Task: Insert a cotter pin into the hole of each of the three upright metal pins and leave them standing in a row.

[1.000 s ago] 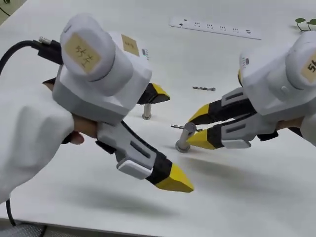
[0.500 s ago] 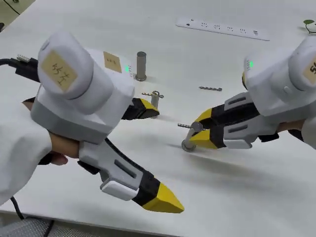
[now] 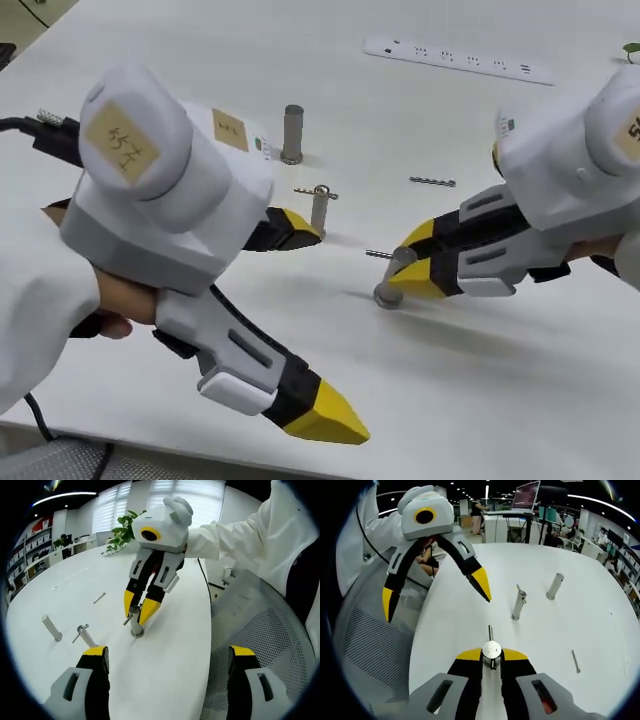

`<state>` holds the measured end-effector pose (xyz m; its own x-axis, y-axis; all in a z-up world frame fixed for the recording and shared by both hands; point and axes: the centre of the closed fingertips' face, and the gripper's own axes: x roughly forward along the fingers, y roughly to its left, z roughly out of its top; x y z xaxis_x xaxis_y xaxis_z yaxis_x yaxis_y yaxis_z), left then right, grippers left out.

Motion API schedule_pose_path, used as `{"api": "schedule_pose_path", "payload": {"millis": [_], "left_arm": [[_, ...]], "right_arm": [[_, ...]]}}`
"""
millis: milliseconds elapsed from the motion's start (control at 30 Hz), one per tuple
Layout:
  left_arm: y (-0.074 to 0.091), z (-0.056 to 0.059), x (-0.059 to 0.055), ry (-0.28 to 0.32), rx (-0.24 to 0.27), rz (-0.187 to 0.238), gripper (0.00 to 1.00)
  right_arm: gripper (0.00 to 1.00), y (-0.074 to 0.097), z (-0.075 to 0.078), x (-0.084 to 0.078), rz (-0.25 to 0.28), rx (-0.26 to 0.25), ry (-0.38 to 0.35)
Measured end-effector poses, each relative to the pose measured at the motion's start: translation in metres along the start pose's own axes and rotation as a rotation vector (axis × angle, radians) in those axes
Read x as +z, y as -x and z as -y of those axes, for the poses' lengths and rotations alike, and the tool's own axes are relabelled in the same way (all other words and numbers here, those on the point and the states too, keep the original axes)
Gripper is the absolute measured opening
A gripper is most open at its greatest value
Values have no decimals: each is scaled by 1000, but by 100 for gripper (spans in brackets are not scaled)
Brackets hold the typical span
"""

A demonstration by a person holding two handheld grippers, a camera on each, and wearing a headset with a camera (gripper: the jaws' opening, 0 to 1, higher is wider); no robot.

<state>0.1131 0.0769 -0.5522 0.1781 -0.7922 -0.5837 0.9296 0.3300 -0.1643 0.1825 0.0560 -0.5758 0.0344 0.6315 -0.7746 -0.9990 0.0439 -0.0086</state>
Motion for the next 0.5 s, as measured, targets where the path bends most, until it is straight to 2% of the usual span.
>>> {"api": "schedule_pose_path", "payload": {"millis": [100, 267, 367, 500], "left_arm": [[5, -4, 8, 24, 30, 49, 99], [13, -5, 8, 28, 47, 58, 99], [21, -12, 12, 75, 77, 110, 99], [32, -21, 6, 98, 114, 109, 97]], "right_arm": [[7, 0, 8, -1, -10, -14, 12], [7, 0, 23, 3, 4, -40, 4], [7, -1, 33, 4, -3, -56, 14], [7, -2, 42, 6, 4, -54, 2]]}}
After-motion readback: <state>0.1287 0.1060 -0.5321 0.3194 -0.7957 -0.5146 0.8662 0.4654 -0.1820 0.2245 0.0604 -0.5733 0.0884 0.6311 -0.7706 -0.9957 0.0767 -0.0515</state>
